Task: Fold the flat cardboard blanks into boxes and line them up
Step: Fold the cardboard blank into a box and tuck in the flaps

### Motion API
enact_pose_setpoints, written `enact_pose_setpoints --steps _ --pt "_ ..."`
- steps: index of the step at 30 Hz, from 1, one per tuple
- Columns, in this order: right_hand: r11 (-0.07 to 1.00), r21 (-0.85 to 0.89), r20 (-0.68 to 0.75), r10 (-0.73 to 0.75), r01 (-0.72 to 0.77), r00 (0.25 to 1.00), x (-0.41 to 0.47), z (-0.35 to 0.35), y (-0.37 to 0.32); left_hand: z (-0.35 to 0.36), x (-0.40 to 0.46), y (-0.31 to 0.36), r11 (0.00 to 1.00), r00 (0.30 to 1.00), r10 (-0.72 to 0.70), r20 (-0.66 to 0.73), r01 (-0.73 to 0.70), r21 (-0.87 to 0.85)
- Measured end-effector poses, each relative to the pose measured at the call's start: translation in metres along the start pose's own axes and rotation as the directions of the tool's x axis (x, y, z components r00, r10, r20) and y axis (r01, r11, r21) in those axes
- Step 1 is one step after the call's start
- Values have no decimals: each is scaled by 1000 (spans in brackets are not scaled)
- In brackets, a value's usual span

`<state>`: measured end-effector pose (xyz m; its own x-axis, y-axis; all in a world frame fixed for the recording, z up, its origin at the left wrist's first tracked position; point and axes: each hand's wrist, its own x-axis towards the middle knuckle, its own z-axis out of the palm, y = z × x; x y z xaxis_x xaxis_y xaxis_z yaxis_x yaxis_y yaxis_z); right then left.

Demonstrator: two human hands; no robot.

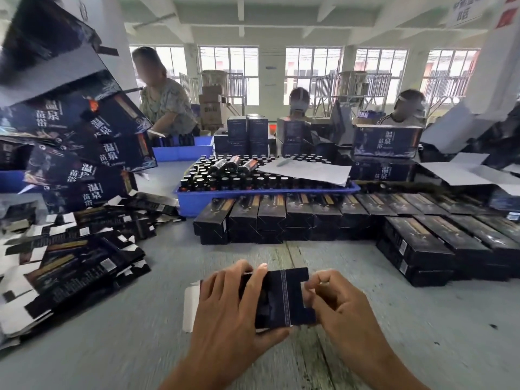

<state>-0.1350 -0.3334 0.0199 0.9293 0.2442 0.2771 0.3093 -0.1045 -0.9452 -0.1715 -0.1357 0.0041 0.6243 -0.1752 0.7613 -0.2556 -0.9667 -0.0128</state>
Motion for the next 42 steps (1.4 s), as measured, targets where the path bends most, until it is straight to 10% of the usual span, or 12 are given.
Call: enact_pose_setpoints --steps 12,21,42 --pt "905 -353 157 -193 238 969 72 1 -60 3 52 -14 967 982 -185 -35 176 -182" --pt "882 -356 202 -250 308 947 102 -11 -106 -14 104 -39 980 996 8 -91 -26 -198" --pt "819 -444 125 -345 364 930 103 -13 -115 -57 130 -56 917 992 54 110 -6 -400"
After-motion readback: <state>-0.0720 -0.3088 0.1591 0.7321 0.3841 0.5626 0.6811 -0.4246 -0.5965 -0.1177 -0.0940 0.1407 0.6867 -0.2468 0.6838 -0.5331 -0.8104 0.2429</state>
